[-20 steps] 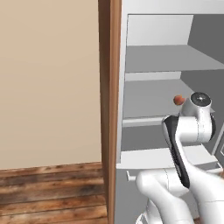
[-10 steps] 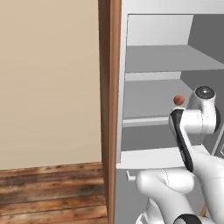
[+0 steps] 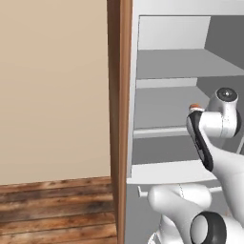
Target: Gather the onion and sweet potato from the fridge and place them on a tray on the dining counter. Then gather the chicken drumstick and fish from the fridge and place them on the other tray.
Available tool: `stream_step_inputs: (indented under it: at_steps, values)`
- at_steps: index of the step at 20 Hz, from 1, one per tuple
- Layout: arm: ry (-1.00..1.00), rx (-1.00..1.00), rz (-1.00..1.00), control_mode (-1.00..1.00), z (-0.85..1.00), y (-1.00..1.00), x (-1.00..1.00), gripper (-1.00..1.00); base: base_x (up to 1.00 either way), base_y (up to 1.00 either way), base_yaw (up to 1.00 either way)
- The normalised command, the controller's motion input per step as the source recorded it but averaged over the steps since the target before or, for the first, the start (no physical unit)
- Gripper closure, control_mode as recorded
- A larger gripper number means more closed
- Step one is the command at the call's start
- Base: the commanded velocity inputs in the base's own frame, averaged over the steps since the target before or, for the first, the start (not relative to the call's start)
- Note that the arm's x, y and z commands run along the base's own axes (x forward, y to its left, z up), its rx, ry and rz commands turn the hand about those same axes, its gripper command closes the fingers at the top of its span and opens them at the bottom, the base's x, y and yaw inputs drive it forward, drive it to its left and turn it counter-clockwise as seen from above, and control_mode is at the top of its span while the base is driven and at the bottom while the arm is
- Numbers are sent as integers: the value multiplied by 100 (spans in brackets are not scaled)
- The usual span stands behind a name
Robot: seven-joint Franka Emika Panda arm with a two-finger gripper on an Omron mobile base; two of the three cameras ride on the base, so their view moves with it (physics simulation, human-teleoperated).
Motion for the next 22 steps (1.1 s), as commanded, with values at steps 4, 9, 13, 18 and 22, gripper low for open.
stream_step_inputs:
  at_steps: [4, 9, 13, 18, 22]
  values:
    - [-10, 0, 0, -100, 0, -4, 35, -100, 0, 0, 0]
    - [-8, 0, 0, -100, 0, -4, 33, -100, 0, 0, 0]
    - [-4, 0, 0, -100, 0, -19, 28, -100, 0, 0, 0]
    - [0, 0, 0, -100, 0, -16, 30, -100, 0, 0, 0]
    - [0, 0, 0, -100, 0, -13, 38, -100, 0, 0, 0]
